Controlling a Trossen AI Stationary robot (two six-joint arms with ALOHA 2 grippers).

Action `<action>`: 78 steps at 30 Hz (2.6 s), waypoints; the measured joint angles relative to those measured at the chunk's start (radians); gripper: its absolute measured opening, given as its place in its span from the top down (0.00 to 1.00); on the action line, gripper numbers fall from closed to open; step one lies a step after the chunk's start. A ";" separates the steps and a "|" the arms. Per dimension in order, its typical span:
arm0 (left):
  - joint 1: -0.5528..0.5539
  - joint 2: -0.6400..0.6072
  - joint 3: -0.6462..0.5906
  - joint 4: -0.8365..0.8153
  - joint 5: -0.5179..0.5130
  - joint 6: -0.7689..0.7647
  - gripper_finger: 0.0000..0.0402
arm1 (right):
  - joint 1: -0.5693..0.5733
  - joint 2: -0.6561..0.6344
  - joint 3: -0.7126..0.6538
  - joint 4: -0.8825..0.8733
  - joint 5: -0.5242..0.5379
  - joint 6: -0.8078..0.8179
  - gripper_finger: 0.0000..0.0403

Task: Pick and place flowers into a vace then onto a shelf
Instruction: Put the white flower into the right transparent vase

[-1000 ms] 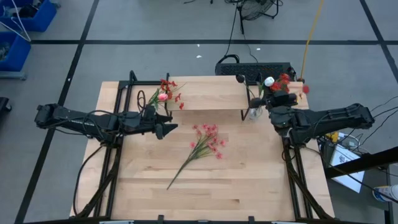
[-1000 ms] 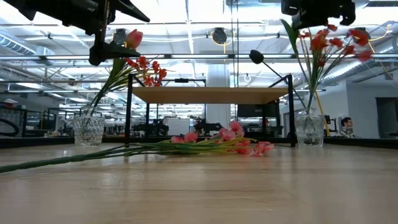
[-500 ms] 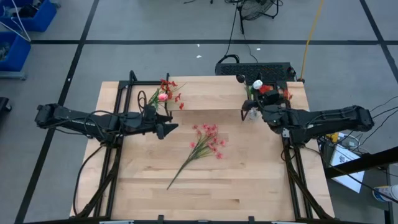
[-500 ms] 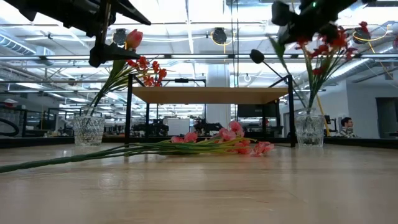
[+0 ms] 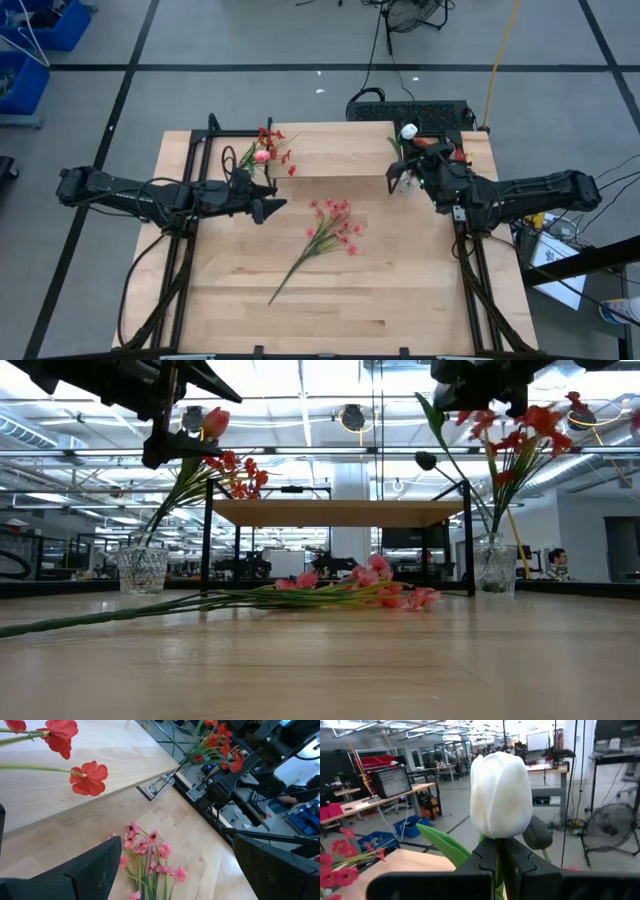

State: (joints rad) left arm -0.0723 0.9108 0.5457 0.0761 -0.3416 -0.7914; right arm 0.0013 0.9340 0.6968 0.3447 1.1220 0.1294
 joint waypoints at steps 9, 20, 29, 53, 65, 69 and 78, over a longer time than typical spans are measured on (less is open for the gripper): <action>0.008 0.000 0.000 -0.006 0.000 0.003 0.04 | -0.011 0.008 -0.058 0.031 -0.001 -0.048 1.00; 0.020 0.000 0.000 -0.006 0.001 0.005 0.04 | -0.015 0.008 -0.197 0.344 0.002 -0.060 1.00; 0.021 0.000 0.000 -0.007 0.000 0.011 0.04 | -0.022 0.006 -0.198 0.450 0.001 -0.179 1.00; 0.045 0.000 0.000 -0.007 0.000 0.010 0.04 | -0.022 0.007 -0.197 0.014 0.134 0.121 1.00; 0.045 0.000 0.000 -0.007 0.000 0.007 0.04 | -0.022 0.007 -0.197 -0.236 0.133 0.376 1.00; 0.045 0.000 0.000 -0.007 0.000 0.007 0.04 | -0.023 0.006 -0.197 -0.295 0.124 0.436 1.00; 0.045 0.000 0.000 -0.007 0.000 0.007 0.04 | -0.047 0.006 -0.195 -0.301 0.028 0.486 1.00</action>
State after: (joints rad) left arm -0.0273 0.9108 0.5461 0.0696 -0.3420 -0.7841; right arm -0.0452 0.9405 0.5014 0.0441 1.1502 0.6150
